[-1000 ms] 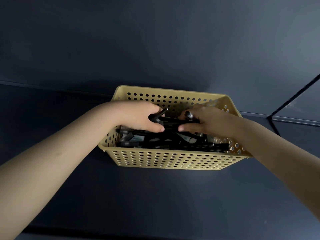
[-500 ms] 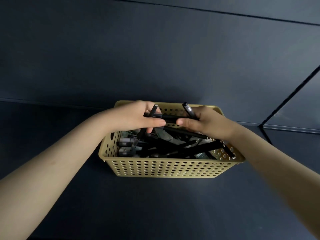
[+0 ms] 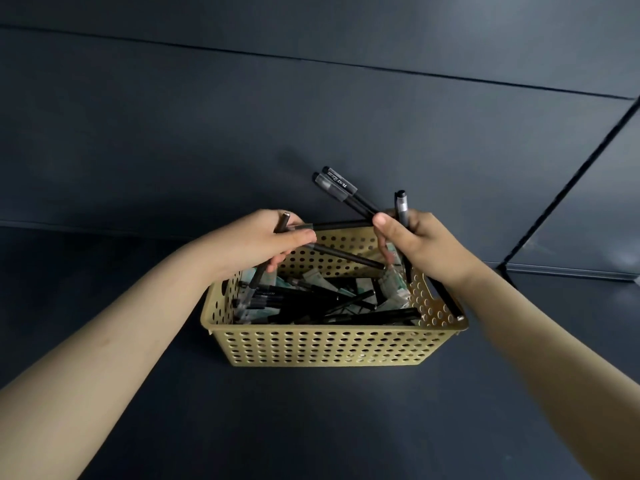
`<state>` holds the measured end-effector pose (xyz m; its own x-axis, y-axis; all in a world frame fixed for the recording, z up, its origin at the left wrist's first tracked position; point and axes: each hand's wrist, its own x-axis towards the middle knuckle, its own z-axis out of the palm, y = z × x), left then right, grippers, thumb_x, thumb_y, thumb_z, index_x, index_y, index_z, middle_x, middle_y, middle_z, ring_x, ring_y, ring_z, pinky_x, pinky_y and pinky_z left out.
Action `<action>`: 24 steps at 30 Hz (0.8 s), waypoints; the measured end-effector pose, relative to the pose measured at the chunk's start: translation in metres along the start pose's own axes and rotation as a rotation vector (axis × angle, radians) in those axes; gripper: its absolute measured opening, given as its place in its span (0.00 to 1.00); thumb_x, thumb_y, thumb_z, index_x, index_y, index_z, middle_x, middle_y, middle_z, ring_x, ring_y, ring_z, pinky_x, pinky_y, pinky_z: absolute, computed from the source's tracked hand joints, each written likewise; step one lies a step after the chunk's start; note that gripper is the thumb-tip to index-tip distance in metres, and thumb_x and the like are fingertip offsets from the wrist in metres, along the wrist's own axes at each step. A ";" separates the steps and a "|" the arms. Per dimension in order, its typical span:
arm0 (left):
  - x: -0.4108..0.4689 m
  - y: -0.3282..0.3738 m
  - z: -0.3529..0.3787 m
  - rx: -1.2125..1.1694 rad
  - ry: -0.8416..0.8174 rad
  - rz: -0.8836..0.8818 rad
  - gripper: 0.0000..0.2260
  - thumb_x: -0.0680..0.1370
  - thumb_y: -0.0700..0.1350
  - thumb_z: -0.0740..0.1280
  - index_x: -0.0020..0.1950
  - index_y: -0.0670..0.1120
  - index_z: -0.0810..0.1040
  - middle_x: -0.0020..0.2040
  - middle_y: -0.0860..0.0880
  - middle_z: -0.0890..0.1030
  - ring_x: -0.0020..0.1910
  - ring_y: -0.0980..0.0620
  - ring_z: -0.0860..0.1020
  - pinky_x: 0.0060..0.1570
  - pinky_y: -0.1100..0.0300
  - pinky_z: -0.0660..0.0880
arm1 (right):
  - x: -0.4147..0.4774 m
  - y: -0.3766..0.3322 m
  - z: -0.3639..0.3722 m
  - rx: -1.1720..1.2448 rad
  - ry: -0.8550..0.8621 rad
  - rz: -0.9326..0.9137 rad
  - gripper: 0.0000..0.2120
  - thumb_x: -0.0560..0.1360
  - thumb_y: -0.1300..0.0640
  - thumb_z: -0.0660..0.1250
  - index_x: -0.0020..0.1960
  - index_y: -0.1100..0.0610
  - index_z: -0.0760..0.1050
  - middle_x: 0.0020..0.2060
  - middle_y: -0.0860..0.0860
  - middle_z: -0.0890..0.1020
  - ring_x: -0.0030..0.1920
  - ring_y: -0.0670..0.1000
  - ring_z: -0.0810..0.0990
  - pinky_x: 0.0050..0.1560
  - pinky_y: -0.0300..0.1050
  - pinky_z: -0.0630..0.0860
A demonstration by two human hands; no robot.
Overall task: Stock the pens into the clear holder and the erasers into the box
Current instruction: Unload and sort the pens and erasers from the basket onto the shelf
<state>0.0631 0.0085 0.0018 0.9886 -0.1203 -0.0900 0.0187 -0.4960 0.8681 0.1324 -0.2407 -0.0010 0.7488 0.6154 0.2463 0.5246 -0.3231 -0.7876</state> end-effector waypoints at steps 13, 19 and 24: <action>-0.007 0.009 0.001 -0.360 0.413 0.051 0.10 0.81 0.50 0.64 0.50 0.46 0.82 0.32 0.53 0.66 0.27 0.57 0.63 0.26 0.67 0.64 | -0.014 -0.016 -0.004 0.138 0.320 0.058 0.27 0.82 0.43 0.56 0.39 0.66 0.71 0.28 0.56 0.74 0.34 0.58 0.71 0.46 0.48 0.72; -0.002 0.027 0.015 -0.508 0.531 0.159 0.11 0.78 0.51 0.69 0.49 0.43 0.82 0.30 0.54 0.65 0.27 0.56 0.63 0.29 0.65 0.64 | -0.029 -0.030 -0.009 0.281 0.536 0.118 0.21 0.82 0.44 0.57 0.43 0.60 0.73 0.29 0.53 0.75 0.29 0.48 0.72 0.33 0.33 0.72; -0.002 0.064 0.036 -0.648 0.536 0.330 0.09 0.78 0.49 0.69 0.46 0.46 0.84 0.32 0.53 0.65 0.31 0.54 0.59 0.29 0.63 0.59 | -0.055 -0.032 -0.028 0.303 0.646 0.134 0.21 0.82 0.42 0.56 0.39 0.56 0.72 0.28 0.50 0.76 0.28 0.48 0.73 0.34 0.36 0.73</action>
<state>0.0566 -0.0538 0.0400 0.8925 0.3261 0.3115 -0.3584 0.0937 0.9288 0.0859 -0.2843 0.0266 0.9377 0.0065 0.3474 0.3465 -0.0950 -0.9332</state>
